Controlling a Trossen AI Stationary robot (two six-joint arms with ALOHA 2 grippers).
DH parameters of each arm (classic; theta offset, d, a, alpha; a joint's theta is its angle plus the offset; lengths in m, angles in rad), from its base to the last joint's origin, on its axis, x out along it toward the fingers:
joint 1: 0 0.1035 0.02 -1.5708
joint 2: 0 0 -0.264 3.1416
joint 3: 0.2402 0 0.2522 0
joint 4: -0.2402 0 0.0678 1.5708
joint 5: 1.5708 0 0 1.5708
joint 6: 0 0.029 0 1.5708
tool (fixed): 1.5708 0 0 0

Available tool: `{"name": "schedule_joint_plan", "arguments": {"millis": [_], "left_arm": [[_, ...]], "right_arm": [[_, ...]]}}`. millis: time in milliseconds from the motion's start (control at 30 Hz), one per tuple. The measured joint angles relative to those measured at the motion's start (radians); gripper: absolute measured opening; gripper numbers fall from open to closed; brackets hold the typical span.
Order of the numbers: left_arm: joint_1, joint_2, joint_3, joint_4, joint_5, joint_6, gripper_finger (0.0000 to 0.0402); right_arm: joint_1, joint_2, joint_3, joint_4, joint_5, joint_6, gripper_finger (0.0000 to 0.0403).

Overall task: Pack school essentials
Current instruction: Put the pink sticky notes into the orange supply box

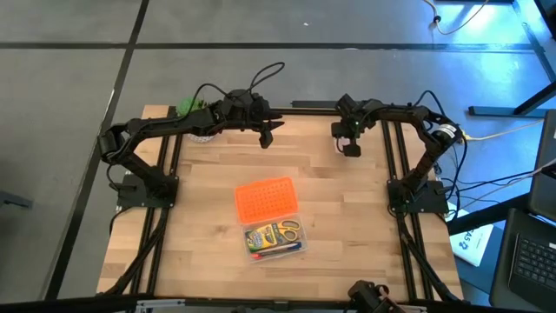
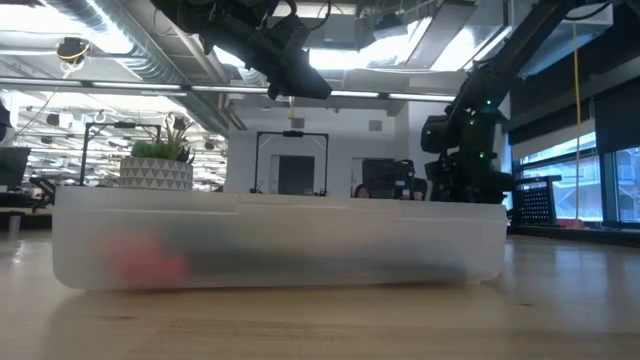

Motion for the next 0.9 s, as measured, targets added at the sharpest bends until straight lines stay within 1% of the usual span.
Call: {"name": "schedule_joint_plan", "arguments": {"millis": [167,267,667,900], "left_arm": [[0.0,0.0,0.0,0.0,0.0,0.0,0.0105],[0.0,0.0,0.0,0.0,0.0,0.0,0.0105],[0.0,0.0,0.0,0.0,0.0,0.0,0.0105],[0.0,0.0,0.0,0.0,0.0,0.0,0.0105]], "right_arm": [[0.0,0.0,0.015,-0.018,-0.003,-0.001,0.0378],[0.0,0.0,0.015,-0.039,-0.023,-0.003,0.0378],[-0.001,-0.001,0.011,-0.003,-0.032,-0.009,0.0378],[-0.001,0.042,0.014,-0.01,-0.038,-0.006,0.0379]]}}
